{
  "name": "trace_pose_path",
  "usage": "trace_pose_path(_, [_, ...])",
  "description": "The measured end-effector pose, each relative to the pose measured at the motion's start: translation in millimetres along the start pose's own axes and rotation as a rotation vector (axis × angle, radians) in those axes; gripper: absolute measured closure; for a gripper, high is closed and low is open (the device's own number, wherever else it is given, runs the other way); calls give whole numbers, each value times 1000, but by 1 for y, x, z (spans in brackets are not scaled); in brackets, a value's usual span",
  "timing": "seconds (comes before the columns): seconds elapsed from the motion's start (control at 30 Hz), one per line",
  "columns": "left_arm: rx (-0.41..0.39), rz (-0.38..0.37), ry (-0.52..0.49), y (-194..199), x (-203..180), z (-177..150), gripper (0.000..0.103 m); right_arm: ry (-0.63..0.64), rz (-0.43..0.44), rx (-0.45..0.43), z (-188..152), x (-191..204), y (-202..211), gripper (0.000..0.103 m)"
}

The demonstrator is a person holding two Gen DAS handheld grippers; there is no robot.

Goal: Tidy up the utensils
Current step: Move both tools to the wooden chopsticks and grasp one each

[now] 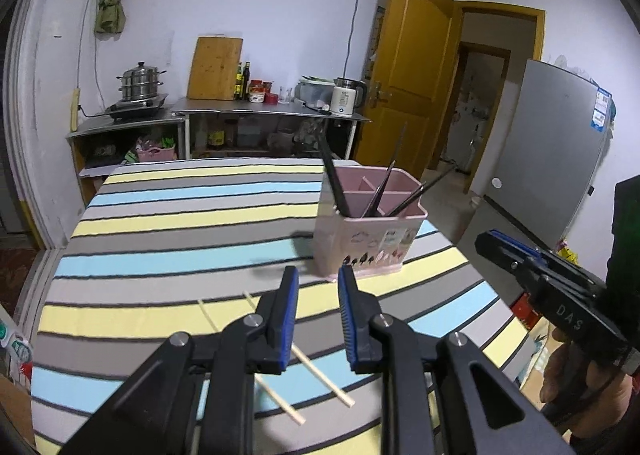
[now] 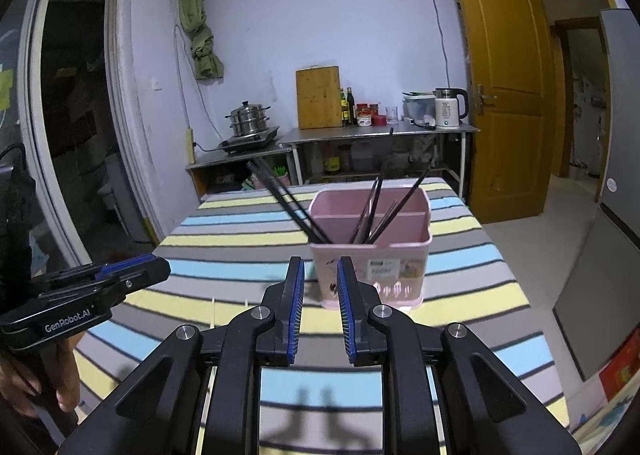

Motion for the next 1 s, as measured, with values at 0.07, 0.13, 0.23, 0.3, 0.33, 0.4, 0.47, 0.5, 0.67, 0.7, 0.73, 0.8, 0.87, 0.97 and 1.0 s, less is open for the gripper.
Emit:
trace_pose_path(0.07, [0, 13, -1, 3, 3, -9, 82, 3, -3, 13, -7, 0, 0, 86])
trace_pose_path(0.13, [-1, 17, -2, 6, 5, -16, 82, 1, -6, 23, -14, 1, 1, 86])
trace_pose_path(0.23, [-6, 29, -1, 9, 9, -26, 82, -9, 3, 36, -24, 3, 2, 86])
trace_pose_path(0.3, [-10, 32, -4, 10, 10, -30, 82, -13, 14, 47, -30, 4, 2, 86])
trace_pose_path(0.33, [-12, 32, -9, 11, 9, -32, 82, -14, 19, 50, -33, 5, 3, 86])
trace_pose_path(0.4, [-13, 41, -19, 12, 6, -38, 82, -15, 35, 58, -39, 8, 3, 86])
trace_pose_path(0.47, [-10, 43, -22, 13, 6, -42, 82, -13, 49, 70, -46, 11, 2, 86])
trace_pose_path(0.5, [-6, 45, -25, 13, 6, -45, 82, -11, 54, 76, -49, 13, 2, 86])
trace_pose_path(0.67, [15, 66, -39, 11, 7, -58, 82, -2, 83, 126, -62, 19, -6, 86])
trace_pose_path(0.7, [28, 67, -33, 9, 8, -60, 82, -1, 88, 135, -66, 19, -8, 86])
trace_pose_path(0.73, [40, 68, -28, 6, 10, -64, 82, -2, 95, 145, -68, 20, -10, 86])
trace_pose_path(0.8, [68, 72, -19, -1, 14, -68, 82, -9, 106, 162, -72, 18, -16, 86])
trace_pose_path(0.87, [95, 73, -8, -10, 18, -71, 82, -19, 110, 178, -75, 16, -24, 86])
trace_pose_path(0.97, [138, 77, 23, -28, 27, -71, 82, -27, 122, 207, -76, 12, -37, 86])
trace_pose_path(1.0, [150, 83, 33, -34, 30, -71, 82, -26, 123, 213, -76, 12, -40, 86])
Point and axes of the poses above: each gripper's, at about its wrist camera, not at the fingertips, and y roughly against the way its jaws point, x to its left, z to its top, the point moved 1 cm from there along -y, roughly the way its jaws point, and after that the axes turned 9 degrees about z, right-handed, at the moved point
